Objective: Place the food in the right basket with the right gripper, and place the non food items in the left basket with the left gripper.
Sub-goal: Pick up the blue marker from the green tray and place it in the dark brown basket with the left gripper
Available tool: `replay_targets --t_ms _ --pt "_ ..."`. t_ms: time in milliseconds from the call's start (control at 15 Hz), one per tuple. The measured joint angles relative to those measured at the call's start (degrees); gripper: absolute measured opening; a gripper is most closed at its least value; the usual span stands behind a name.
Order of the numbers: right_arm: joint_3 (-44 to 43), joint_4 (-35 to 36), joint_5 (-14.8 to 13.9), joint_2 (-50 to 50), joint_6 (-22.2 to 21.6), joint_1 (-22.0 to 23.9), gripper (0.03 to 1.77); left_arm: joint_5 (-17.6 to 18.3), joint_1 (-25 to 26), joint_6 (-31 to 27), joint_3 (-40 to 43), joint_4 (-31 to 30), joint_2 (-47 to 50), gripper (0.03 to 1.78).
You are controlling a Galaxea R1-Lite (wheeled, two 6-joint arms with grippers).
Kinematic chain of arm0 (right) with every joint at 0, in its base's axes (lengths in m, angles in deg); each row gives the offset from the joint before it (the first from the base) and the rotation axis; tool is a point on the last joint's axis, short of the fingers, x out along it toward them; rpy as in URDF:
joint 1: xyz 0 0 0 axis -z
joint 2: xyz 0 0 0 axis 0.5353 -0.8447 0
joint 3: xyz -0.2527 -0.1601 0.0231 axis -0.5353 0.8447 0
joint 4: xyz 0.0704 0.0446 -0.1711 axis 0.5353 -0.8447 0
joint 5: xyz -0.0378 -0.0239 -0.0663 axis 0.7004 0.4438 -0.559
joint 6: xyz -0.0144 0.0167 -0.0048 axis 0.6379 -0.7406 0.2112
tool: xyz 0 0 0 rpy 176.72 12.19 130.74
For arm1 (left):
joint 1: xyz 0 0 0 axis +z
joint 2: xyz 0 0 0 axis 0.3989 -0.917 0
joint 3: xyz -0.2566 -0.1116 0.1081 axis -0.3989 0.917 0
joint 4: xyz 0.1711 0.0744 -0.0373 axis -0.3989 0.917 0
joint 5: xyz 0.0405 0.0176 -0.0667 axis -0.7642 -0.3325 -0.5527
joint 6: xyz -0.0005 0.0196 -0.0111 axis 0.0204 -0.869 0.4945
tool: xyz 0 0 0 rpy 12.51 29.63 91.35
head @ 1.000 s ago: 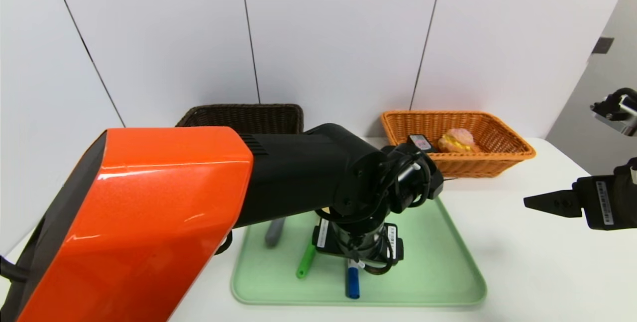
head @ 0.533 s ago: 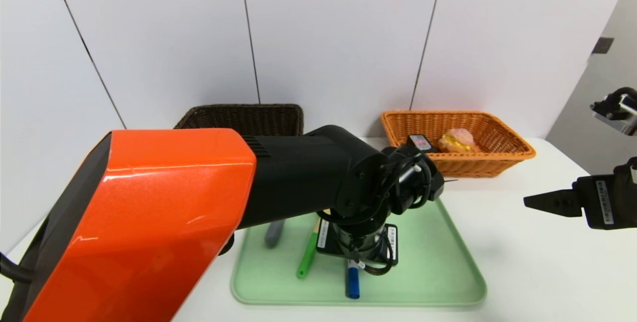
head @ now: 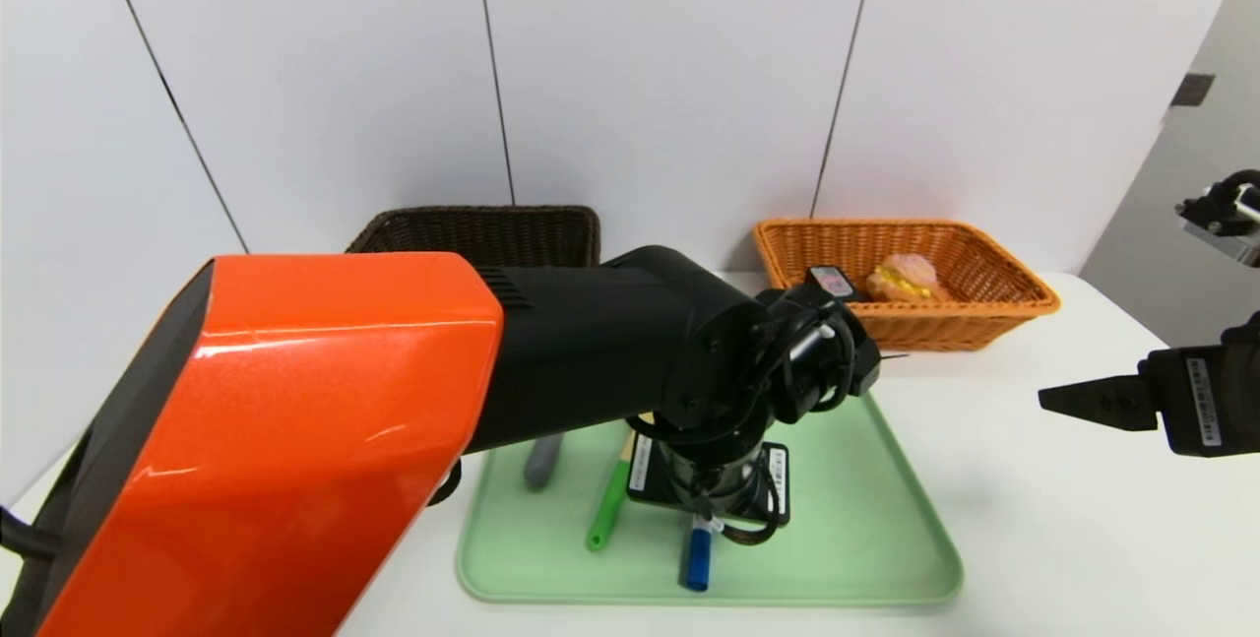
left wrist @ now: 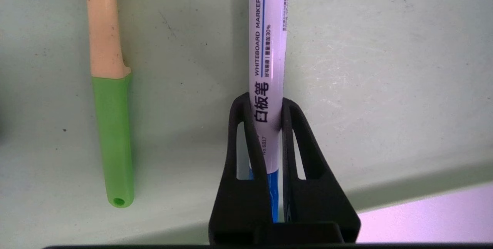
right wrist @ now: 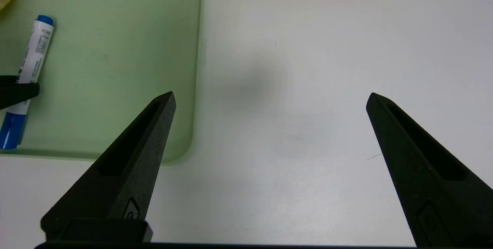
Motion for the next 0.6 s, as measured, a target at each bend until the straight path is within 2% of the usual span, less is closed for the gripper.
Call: replay_targets --t_ms 267,600 --pt "0.0 0.0 0.0 0.4 0.0 0.0 1.71 0.2 -0.3 -0.4 0.0 -3.0 1.8 0.14" --pt "0.1 -0.1 -0.4 0.7 0.0 0.0 1.71 0.5 0.3 -3.8 0.0 -13.8 8.3 0.14"
